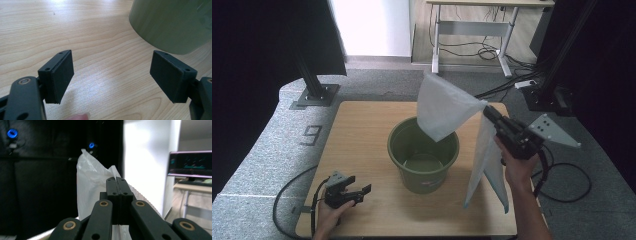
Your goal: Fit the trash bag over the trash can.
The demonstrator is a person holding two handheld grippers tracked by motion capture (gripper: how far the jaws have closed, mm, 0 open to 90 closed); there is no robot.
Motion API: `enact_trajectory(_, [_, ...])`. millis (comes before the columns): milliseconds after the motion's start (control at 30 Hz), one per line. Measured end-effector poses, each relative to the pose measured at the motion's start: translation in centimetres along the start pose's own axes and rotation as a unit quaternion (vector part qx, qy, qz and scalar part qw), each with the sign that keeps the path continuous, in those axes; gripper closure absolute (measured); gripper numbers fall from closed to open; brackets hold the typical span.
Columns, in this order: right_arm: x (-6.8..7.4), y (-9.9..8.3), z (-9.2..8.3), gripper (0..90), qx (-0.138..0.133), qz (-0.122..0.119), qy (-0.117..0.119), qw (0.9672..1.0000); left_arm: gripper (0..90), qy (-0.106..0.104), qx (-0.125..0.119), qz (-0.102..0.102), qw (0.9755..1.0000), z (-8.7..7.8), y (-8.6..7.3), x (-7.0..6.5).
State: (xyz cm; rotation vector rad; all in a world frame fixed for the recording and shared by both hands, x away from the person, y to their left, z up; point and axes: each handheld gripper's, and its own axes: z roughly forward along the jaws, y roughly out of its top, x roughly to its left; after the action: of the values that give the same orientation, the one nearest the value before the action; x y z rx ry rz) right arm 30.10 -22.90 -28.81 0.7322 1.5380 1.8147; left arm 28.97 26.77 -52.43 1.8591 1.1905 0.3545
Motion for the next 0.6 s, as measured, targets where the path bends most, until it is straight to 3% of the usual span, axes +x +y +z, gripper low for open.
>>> enact_trajectory(200, [1.8,-4.2,0.2,88.8,0.049,-0.008,0.04,0.998,19.1,0.0,0.003,0.003,1.0,0.1,0.0,0.0])
enact_trajectory(400, [2.9,-7.7,0.7,88.7,0.093,0.005,0.086,0.9919,19.1,-0.001,0.008,0.005,1.0,0.3,-0.1,-0.1])
enact_trajectory(600, [3.7,-10.2,1.0,88.7,0.127,0.014,0.103,0.9865,19.0,-0.002,0.011,0.008,0.9999,0.3,-0.1,-0.2])
